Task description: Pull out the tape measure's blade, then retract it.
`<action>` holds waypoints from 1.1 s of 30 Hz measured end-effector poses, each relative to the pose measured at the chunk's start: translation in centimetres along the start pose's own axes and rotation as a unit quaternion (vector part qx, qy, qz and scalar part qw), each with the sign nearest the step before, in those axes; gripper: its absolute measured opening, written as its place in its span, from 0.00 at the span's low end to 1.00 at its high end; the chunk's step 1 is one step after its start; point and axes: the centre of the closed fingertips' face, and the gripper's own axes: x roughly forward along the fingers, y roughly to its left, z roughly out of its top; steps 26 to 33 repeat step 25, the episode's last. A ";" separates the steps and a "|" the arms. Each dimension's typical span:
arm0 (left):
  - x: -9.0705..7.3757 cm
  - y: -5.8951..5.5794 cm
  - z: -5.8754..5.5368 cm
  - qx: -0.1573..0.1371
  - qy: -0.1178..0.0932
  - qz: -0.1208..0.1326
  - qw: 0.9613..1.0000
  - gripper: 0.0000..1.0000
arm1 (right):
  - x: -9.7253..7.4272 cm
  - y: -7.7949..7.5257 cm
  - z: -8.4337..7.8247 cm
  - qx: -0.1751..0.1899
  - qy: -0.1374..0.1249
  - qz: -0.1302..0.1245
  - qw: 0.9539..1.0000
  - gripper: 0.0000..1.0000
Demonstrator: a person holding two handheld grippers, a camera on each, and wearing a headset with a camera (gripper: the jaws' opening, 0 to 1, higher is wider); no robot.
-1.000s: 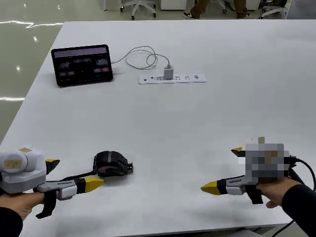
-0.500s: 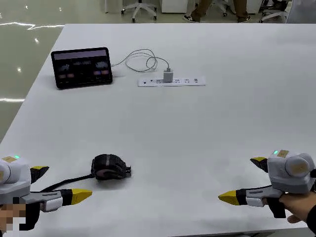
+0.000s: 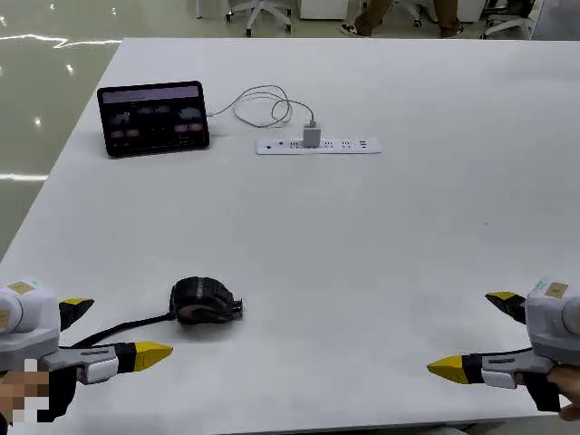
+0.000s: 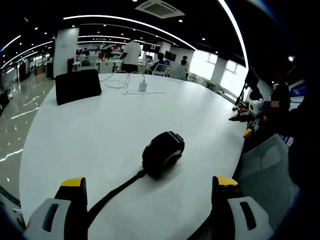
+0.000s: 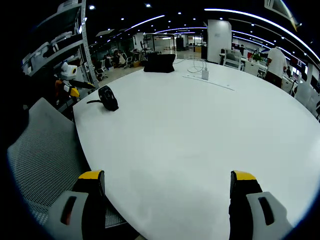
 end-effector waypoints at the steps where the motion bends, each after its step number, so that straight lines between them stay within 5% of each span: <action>1: 0.0 0.1 0.0 -0.003 0.001 0.000 1.000 1.00 | 0.0 0.0 -0.1 0.001 0.000 0.000 1.000 1.00; 33: -0.7 0.6 -0.6 -0.014 0.011 0.006 1.000 1.00 | -0.1 0.4 0.6 -0.001 -0.001 -0.002 1.000 1.00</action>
